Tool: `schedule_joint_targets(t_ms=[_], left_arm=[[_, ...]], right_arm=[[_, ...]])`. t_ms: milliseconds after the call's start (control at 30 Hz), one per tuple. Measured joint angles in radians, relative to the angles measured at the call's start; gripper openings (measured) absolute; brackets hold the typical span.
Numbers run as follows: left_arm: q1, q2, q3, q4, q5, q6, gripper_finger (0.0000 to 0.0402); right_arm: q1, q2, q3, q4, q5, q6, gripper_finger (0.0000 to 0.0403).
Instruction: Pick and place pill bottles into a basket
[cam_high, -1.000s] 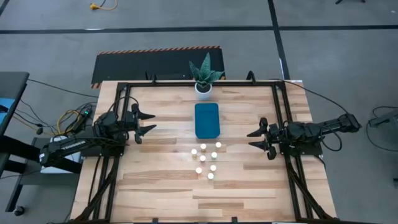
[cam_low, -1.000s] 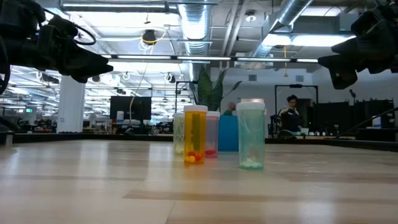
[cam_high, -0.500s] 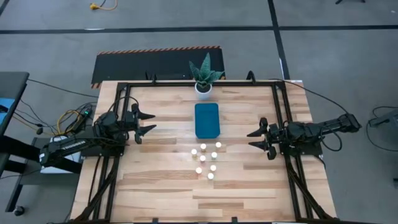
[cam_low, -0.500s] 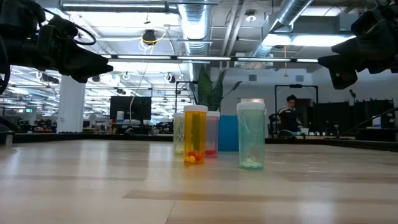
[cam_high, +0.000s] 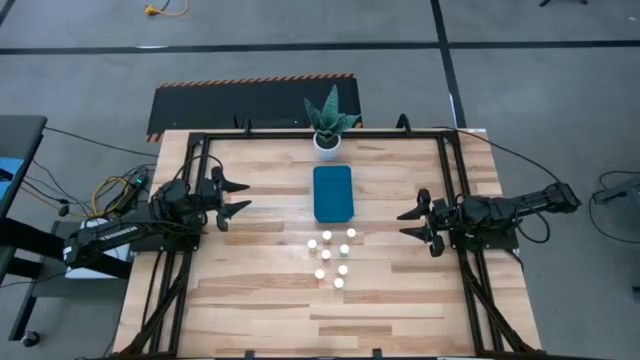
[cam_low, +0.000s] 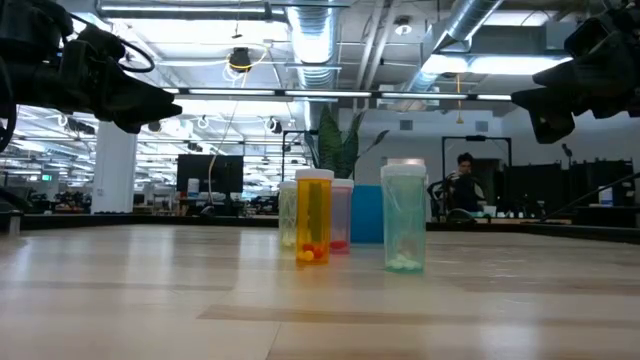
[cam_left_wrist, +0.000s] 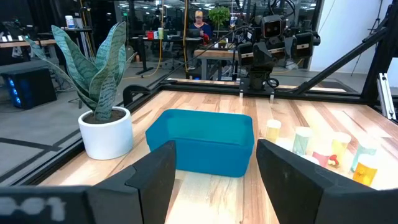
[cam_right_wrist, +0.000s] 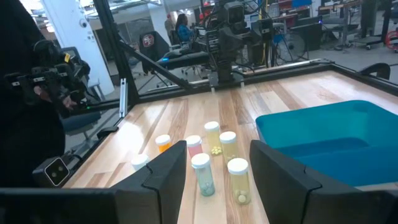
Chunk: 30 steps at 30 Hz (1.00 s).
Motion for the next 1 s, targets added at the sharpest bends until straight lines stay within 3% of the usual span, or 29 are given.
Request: schedule_joint_targets(t_ms=[100,200,367,567,733,1000], left_arm=[[0.000,0.000,0.000,0.000,0.004,-0.065,0.0213],[0.000,0.000,-0.001,0.014,-0.002,-0.255,0.0213],[0.000,0.000,-0.004,0.033,-0.154,-0.611,0.0213],[0.000,0.000,-0.004,0.020,-0.252,-0.914,0.0213],[0.000,0.000,-0.003,0.032,-0.420,-0.997,0.0213],[0.000,0.000,0.000,0.252,-0.297,-0.783,0.0213]], right_arm=[[0.000,0.000,0.000,0.000,0.000,0.000,0.0171],[0.000,0.000,0.000,0.000,0.000,0.000,0.0171],[0.000,0.000,0.000,0.000,0.000,0.000,0.0169],[0.000,0.000,0.000,0.000,0.000,0.000,0.0171],[0.000,0.000,0.000,0.000,0.000,0.000,0.0169],[0.000,0.000,0.000,0.000,0.000,0.000,0.0171]])
